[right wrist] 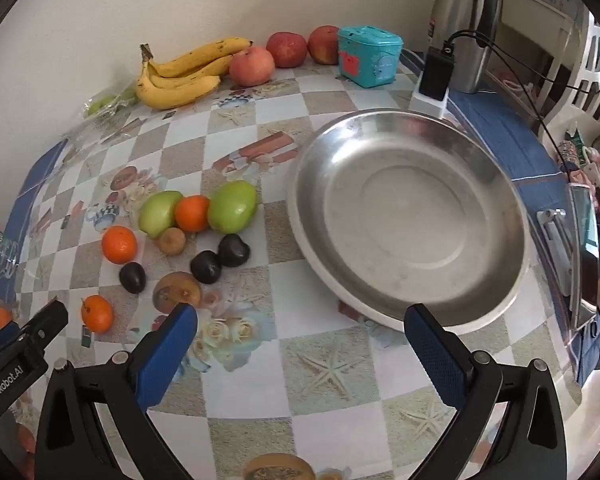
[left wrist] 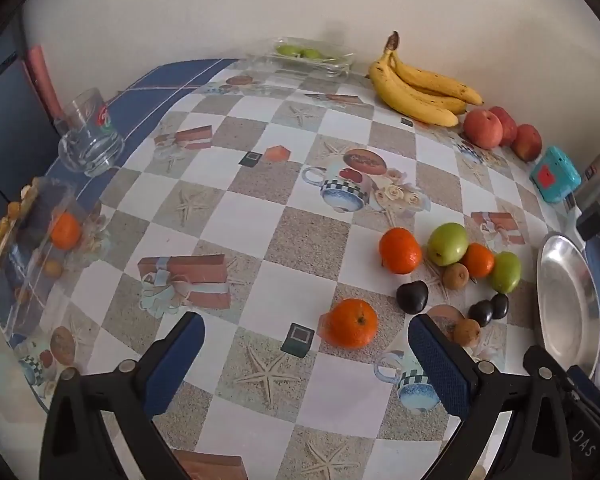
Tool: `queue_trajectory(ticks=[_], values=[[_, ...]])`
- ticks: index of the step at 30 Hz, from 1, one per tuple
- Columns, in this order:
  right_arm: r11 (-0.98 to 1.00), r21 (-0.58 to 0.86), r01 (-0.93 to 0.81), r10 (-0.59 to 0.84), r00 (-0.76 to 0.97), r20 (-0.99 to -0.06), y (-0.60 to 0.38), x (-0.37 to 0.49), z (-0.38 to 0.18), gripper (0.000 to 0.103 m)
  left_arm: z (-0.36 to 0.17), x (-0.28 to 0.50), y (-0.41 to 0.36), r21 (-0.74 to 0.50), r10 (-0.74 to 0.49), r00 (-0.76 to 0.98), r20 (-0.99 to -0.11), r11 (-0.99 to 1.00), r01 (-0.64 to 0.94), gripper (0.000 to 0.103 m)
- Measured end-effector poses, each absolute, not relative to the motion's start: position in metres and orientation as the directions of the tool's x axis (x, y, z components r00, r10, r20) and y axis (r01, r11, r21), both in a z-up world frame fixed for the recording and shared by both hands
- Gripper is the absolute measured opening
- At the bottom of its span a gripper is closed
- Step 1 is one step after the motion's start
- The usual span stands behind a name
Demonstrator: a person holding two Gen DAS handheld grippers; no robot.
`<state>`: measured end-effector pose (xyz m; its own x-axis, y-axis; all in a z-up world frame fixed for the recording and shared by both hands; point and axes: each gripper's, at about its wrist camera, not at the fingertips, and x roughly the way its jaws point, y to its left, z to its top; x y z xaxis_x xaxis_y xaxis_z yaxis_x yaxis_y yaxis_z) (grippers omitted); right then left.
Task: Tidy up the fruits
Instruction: 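Grasp a brown kiwi with the right tool while the left tool grasps a mandarin orange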
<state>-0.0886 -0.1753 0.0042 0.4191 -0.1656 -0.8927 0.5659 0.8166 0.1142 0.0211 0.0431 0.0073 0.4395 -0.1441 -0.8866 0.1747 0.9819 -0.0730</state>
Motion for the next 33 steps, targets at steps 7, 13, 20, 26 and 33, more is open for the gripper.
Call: queue_trajectory(ticks=[7, 13, 20, 26, 33], values=[[0.849, 0.155, 0.505, -0.095, 0.435, -0.895, -0.146, -0.057, -0.002, 0.103, -0.008, 0.030, 0.049, -0.126, -0.167, 0.389, -0.906, 0.983, 0.130, 0.099], [0.835, 0.240, 0.496, -0.027, 0.472, -0.881, -0.143, -0.043, -0.016, 0.096, -0.030, 0.038, 0.046, -0.177, -0.205, 0.313, -0.928, 0.978, 0.115, 0.091], [0.822, 0.263, 0.506, -0.001, 0.463, -0.886, -0.151, -0.039, -0.034, 0.085, -0.038, 0.041, 0.037, -0.229, -0.260, 0.279, -0.924, 0.964, 0.137, 0.080], [0.826, 0.279, 0.489, 0.032, 0.454, -0.890, -0.149, -0.035, -0.042, 0.064, -0.041, 0.044, 0.033, -0.263, -0.293, 0.266, -0.918, 0.954, 0.144, 0.068], [0.829, 0.305, 0.468, 0.077, 0.445, -0.892, -0.144, -0.027, -0.049, 0.044, -0.048, 0.046, 0.032, -0.290, -0.315, 0.245, -0.917, 0.948, 0.132, 0.060]])
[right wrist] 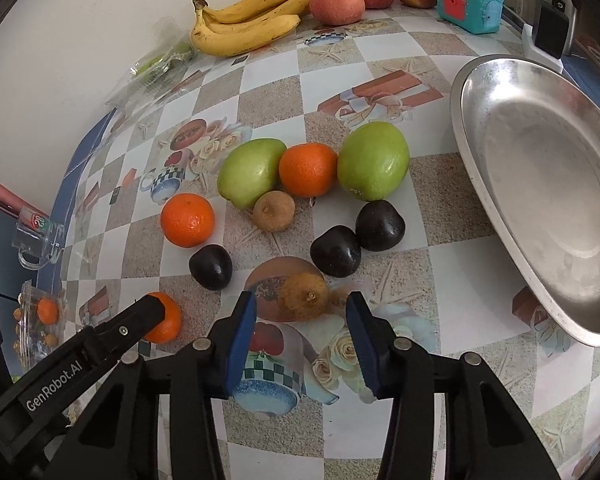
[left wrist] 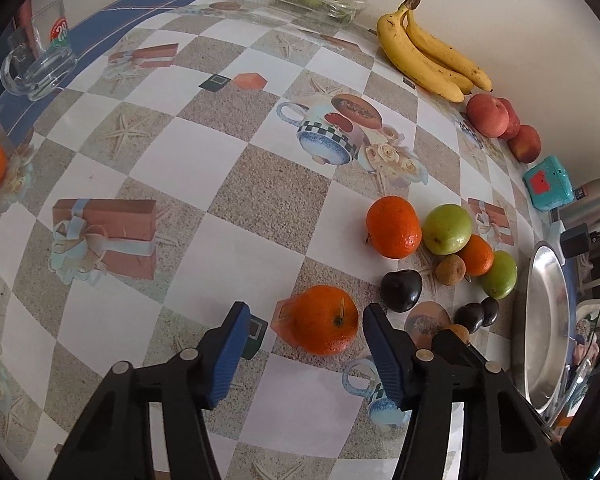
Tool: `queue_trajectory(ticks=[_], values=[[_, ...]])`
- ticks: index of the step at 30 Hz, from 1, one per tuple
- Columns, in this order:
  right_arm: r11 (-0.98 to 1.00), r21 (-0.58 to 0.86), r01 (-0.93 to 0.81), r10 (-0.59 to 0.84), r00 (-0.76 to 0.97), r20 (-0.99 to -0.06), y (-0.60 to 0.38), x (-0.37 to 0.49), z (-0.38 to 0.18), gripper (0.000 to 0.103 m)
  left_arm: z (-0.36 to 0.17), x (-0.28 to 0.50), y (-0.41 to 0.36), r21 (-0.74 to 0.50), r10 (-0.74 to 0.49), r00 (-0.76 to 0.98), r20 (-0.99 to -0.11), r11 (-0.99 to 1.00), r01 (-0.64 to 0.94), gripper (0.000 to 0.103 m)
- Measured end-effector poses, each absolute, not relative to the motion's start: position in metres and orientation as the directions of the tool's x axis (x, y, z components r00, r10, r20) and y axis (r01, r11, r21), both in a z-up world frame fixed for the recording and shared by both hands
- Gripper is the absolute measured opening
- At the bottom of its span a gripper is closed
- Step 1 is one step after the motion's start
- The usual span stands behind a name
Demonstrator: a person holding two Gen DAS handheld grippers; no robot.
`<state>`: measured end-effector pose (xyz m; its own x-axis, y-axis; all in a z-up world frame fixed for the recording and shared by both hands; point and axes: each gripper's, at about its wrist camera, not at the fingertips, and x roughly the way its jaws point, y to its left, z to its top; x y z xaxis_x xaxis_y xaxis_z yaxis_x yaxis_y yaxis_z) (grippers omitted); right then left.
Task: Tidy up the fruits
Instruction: 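Grasp a brown kiwi with the right tool while the left tool grasps a mandarin orange, then carry the kiwi and the orange over the steel bowl with both tools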
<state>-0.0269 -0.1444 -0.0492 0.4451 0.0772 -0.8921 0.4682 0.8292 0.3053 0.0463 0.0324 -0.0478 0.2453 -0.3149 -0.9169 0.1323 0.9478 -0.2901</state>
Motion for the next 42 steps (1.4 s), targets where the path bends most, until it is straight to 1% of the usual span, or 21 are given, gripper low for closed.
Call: queue_trajectory(ticks=[3, 5, 7, 10, 19, 25, 33, 42], values=[[0.830, 0.317, 0.459, 0.088, 0.454, -0.887, -0.144, -0.026, -0.049, 0.038, -0.051, 0.046, 0.031, -0.307, -0.329, 0.229, -0.916, 0.943, 0.130, 0.054], [0.832, 0.313, 0.458, 0.087, 0.449, -0.889, -0.143, -0.026, -0.050, 0.036, -0.051, 0.046, 0.030, -0.306, -0.329, 0.231, -0.915, 0.943, 0.132, 0.052], [0.834, 0.307, 0.459, 0.085, 0.442, -0.893, -0.144, -0.026, -0.050, 0.032, -0.052, 0.046, 0.030, -0.319, -0.342, 0.228, -0.912, 0.938, 0.133, 0.045], [0.832, 0.313, 0.458, 0.089, 0.447, -0.890, -0.145, -0.026, -0.051, 0.027, -0.052, 0.046, 0.027, -0.330, -0.355, 0.222, -0.908, 0.933, 0.142, 0.039], [0.827, 0.310, 0.468, 0.097, 0.425, -0.900, -0.147, -0.030, -0.049, 0.027, -0.045, 0.045, 0.032, -0.339, -0.360, 0.239, -0.902, 0.932, 0.127, 0.038], [0.825, 0.326, 0.462, 0.094, 0.456, -0.885, -0.149, -0.035, -0.037, 0.027, -0.028, 0.043, 0.038, -0.347, -0.370, 0.288, -0.883, 0.929, 0.130, 0.038], [0.839, 0.312, 0.446, 0.047, 0.511, -0.858, -0.151, -0.041, -0.010, 0.027, -0.009, 0.039, 0.036, -0.349, -0.382, 0.340, -0.859, 0.924, 0.157, 0.038], [0.825, 0.276, 0.494, 0.005, 0.482, -0.876, -0.170, -0.047, -0.011, 0.027, 0.002, 0.035, 0.021, -0.329, -0.381, 0.347, -0.857, 0.923, 0.202, 0.038]])
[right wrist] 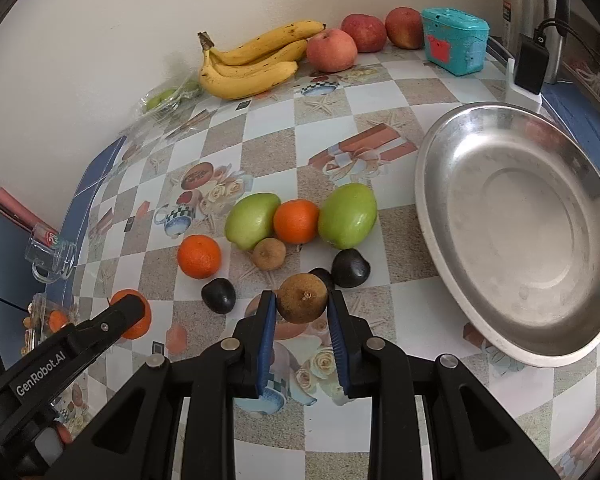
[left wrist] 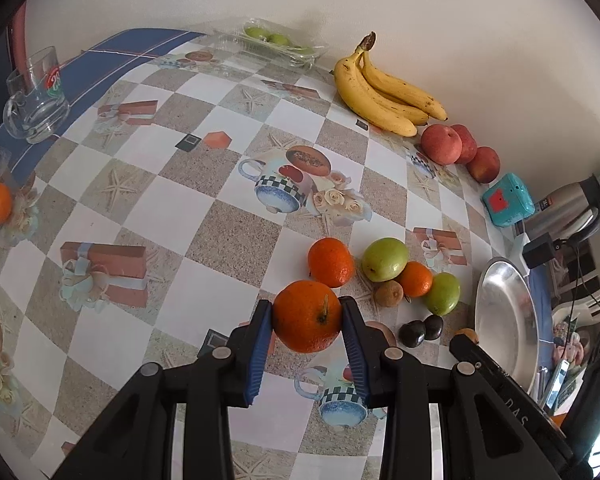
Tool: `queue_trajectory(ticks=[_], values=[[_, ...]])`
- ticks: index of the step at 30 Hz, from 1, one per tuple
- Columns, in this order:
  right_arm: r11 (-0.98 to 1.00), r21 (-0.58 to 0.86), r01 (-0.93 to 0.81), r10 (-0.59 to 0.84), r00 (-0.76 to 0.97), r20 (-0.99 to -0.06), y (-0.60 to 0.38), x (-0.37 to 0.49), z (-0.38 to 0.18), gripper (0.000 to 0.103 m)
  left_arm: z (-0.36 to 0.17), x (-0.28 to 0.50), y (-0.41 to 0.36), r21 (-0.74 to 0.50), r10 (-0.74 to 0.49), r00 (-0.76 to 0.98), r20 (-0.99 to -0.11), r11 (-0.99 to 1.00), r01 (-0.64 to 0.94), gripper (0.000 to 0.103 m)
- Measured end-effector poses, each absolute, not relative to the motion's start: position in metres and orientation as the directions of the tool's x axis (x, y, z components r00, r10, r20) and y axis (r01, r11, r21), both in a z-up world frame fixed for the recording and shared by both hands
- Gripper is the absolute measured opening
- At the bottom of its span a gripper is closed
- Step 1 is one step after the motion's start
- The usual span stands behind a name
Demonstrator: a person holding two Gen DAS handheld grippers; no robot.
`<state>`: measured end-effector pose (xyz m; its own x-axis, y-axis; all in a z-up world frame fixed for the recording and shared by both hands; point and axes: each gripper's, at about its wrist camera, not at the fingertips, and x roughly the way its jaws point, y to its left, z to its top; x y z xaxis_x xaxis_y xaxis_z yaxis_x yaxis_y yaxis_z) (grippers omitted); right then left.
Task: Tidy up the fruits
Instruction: 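Carry the kiwi and the orange over the steel bowl with both tools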
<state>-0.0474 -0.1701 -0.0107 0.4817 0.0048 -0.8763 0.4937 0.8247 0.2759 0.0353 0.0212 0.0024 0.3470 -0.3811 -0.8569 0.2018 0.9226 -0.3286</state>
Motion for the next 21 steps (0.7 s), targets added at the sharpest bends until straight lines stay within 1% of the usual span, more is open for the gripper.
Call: queue_trajectory(ticks=[7, 15, 21], values=[[0.776, 0.210, 0.594, -0.120, 0.467, -0.876, -0.213, -0.064, -0.005, 0.027, 0.016, 0.035, -0.017, -0.306, -0.389, 0.343, -0.855, 0.913, 0.271, 0.038], [0.715, 0.194, 0.671, -0.179, 0.445, -0.877, -0.256, -0.078, 0.001, 0.027, 0.027, 0.023, -0.091, -0.234, -0.390, 0.337, -0.857, 0.877, 0.421, 0.038], [0.648, 0.216, 0.730, -0.182, 0.425, -0.887, -0.291, -0.093, 0.001, 0.027, 0.022, 0.004, -0.150, -0.177, -0.380, 0.316, -0.869, 0.836, 0.520, 0.038]])
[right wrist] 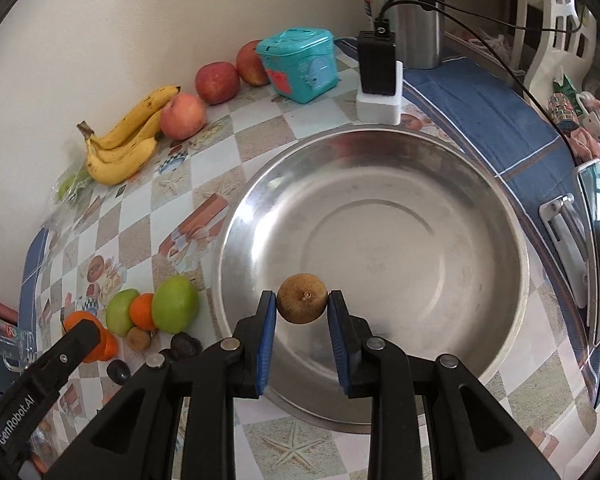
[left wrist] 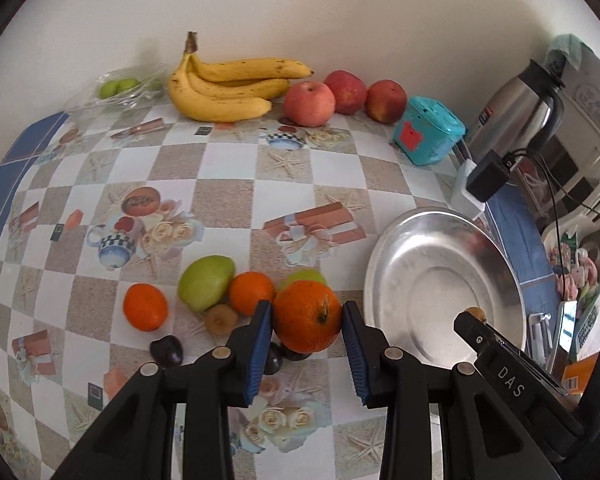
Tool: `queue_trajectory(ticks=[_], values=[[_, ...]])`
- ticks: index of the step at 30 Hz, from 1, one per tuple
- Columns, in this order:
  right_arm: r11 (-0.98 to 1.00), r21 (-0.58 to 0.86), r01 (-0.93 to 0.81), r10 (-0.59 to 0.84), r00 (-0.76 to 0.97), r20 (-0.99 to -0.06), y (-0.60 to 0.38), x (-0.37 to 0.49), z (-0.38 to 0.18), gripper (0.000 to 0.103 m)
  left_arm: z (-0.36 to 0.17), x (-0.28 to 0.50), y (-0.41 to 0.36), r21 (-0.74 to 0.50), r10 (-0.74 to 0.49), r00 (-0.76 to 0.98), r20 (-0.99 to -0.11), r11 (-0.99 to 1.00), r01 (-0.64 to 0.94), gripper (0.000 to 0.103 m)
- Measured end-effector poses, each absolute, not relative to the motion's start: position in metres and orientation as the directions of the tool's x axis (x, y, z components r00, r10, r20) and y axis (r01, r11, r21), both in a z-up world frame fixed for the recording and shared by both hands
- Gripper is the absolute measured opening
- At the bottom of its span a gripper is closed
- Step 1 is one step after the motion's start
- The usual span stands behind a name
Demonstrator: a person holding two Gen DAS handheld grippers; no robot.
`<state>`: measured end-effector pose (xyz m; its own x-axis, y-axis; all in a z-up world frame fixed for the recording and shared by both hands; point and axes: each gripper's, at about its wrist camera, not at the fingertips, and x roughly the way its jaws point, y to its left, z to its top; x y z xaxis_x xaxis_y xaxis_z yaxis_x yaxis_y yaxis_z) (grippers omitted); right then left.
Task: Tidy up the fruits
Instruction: 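Carry the kiwi and the orange over the steel bowl with both tools, then open the right tool to drop the kiwi while the left tool releases the orange into the bowl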
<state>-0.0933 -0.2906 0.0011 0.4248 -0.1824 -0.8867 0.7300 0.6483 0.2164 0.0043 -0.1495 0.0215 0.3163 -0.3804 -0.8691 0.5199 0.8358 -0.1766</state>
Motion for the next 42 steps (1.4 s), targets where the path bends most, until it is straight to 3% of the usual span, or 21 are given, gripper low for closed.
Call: queue_trajectory(ticks=[12, 29, 33, 37, 40, 42], values=[[0.537, 0.111, 0.836, -0.294, 0.309, -0.905, -0.344, -0.131, -0.002, 0.027, 0.003, -0.029, -0.234, -0.087, -0.357, 0.303, -0.884, 0.761, 0.643, 0.038], [0.492, 0.129, 0.861, -0.246, 0.280, -0.928, -0.358, -0.147, -0.014, 0.028, -0.014, -0.047, -0.244, -0.075, -0.346, 0.272, -0.898, 0.729, 0.681, 0.042], [0.499, 0.126, 0.857, -0.251, 0.282, -0.926, -0.356, -0.146, -0.012, 0.040, -0.008, -0.045, -0.239, -0.090, -0.361, 0.273, -0.892, 0.732, 0.675, 0.055], [0.511, 0.121, 0.851, -0.255, 0.284, -0.924, -0.354, -0.144, -0.010, 0.043, -0.001, -0.038, -0.225, -0.098, -0.365, 0.286, -0.886, 0.750, 0.654, 0.069], [0.522, 0.117, 0.845, -0.258, 0.288, -0.922, -0.352, -0.142, -0.007, 0.060, 0.003, -0.028, -0.208, -0.077, -0.335, 0.318, -0.887, 0.786, 0.614, 0.081], [0.531, 0.125, 0.838, -0.254, 0.299, -0.920, -0.350, -0.141, -0.005, 0.061, 0.004, -0.019, -0.194, -0.064, -0.309, 0.337, -0.889, 0.813, 0.579, 0.086]])
